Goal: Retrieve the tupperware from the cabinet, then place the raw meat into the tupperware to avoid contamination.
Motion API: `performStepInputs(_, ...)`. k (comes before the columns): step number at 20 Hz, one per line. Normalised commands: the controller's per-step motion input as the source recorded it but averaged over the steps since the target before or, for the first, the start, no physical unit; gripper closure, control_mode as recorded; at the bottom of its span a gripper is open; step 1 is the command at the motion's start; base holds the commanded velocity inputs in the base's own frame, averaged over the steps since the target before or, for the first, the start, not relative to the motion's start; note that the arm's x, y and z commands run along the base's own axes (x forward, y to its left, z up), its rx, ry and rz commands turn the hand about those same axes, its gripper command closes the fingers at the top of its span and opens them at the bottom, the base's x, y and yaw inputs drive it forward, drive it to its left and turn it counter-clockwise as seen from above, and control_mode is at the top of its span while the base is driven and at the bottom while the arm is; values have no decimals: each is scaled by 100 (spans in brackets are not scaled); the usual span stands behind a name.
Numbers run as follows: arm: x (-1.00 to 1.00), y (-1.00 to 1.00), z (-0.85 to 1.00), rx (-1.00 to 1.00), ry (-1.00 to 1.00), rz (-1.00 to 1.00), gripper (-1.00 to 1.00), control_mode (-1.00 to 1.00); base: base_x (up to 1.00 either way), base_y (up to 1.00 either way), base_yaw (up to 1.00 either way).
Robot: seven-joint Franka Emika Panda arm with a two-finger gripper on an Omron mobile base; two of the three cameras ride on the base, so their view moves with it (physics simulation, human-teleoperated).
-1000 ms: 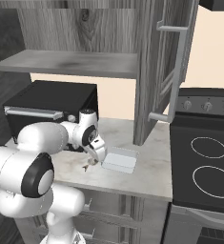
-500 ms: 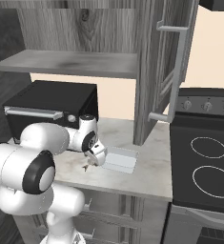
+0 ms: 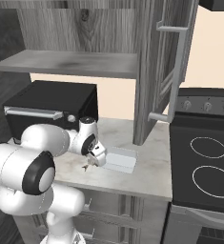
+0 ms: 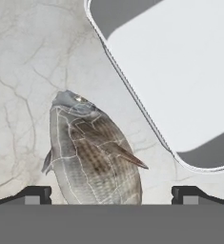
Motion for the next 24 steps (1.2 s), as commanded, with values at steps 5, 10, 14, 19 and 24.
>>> performStepInputs(5, 4, 10, -17, 0, 0, 0, 100, -100, 0, 0, 0)
performStepInputs(10, 0, 12, -18, 0, 1, 0, 100, -100, 0, 0, 0)
performStepInputs(14, 0, 16, -16, 0, 8, 0, 100, -100, 0, 0, 0)
performStepInputs(19, 0, 15, -9, 0, 6, 0, 100, -100, 0, 0, 0)
performStepInputs(24, 0, 9, 18, 0, 5, 0, 100, -100, 0, 0, 0)
